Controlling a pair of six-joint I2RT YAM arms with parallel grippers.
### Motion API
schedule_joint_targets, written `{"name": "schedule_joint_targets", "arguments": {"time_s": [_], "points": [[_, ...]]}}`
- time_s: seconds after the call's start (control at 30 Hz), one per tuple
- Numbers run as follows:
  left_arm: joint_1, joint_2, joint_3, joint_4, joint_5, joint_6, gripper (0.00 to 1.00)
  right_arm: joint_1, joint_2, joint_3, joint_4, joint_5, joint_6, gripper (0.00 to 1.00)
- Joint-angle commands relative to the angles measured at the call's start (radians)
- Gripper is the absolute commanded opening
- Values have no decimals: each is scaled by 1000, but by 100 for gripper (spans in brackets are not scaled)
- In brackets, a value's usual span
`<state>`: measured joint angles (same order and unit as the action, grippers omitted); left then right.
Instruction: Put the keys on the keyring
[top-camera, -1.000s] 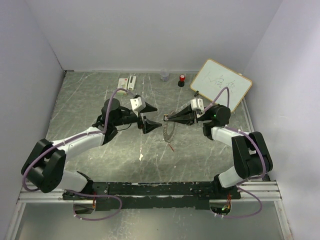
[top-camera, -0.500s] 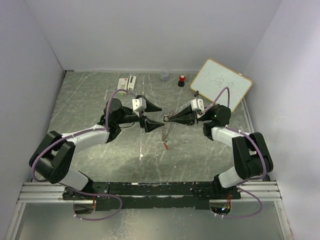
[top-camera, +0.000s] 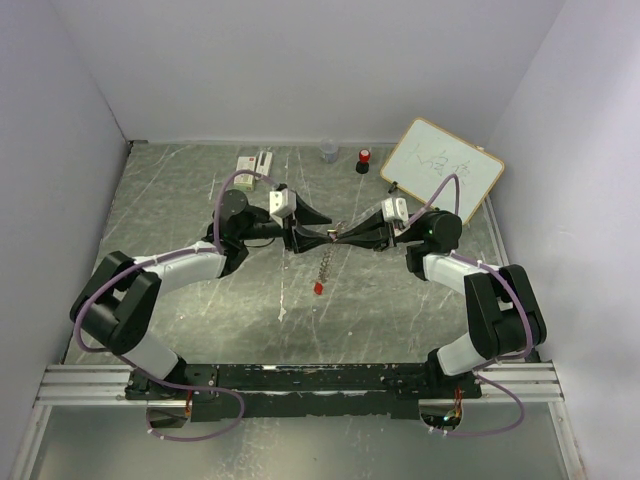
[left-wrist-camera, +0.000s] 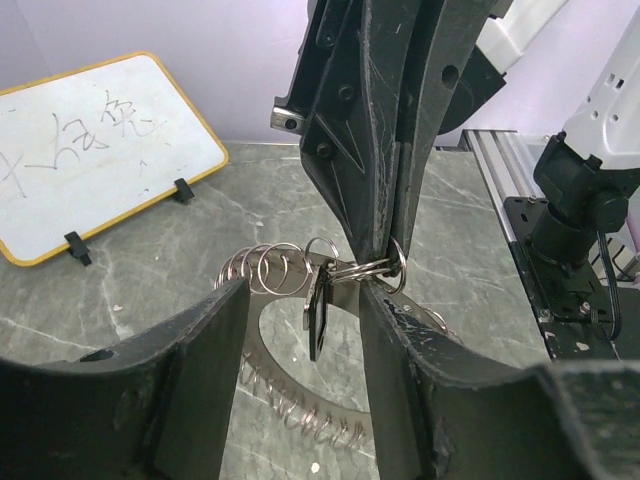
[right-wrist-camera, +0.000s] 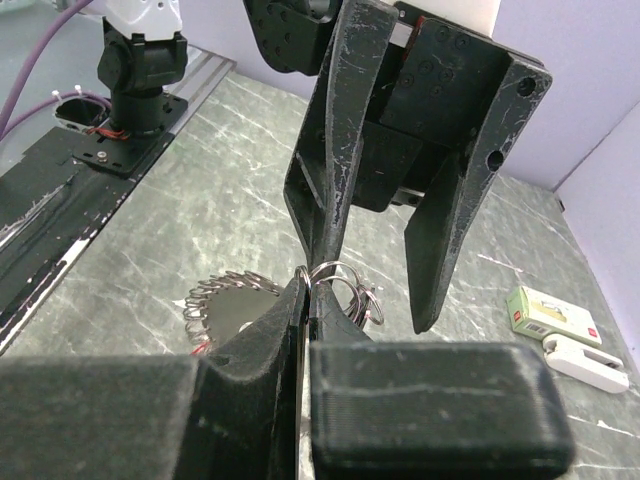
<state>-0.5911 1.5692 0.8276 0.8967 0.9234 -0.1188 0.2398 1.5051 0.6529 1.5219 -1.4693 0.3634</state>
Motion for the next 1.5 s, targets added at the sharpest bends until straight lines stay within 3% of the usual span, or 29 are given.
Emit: {"name": "schedule_joint_targets", "arguments": {"time_s": [0.0, 0.23, 0.63, 0.73, 0.83, 0.87, 0.93, 1.17, 1.47], "points": [[2, 14, 34, 49, 52, -2, 57, 2, -31, 16, 298, 9, 4, 0], [-1, 31, 30, 54, 72, 1, 57, 2, -35, 15, 299, 9, 3, 0], [-20, 50, 58, 53, 85, 6, 39, 8, -42, 9, 298, 11, 6, 0], [-25, 51, 66, 33, 89, 18, 28, 8, -44, 8, 298, 12, 6, 0], [-30, 50, 66, 34, 85, 20, 8, 7, -46, 7, 299, 16, 6, 0], [-29, 47, 64, 32, 77, 19, 7, 8, -47, 5, 299, 18, 5, 0], [-30, 25, 64, -28, 16, 44, 7, 6, -51, 0, 299, 22, 15, 0], [-30, -107, 140, -495, -322, 294, 7, -12, -92, -64, 297, 86, 34, 0], [-49, -219, 228, -718, -594, 386, 7, -29, -103, -115, 297, 170, 99, 0]]}}
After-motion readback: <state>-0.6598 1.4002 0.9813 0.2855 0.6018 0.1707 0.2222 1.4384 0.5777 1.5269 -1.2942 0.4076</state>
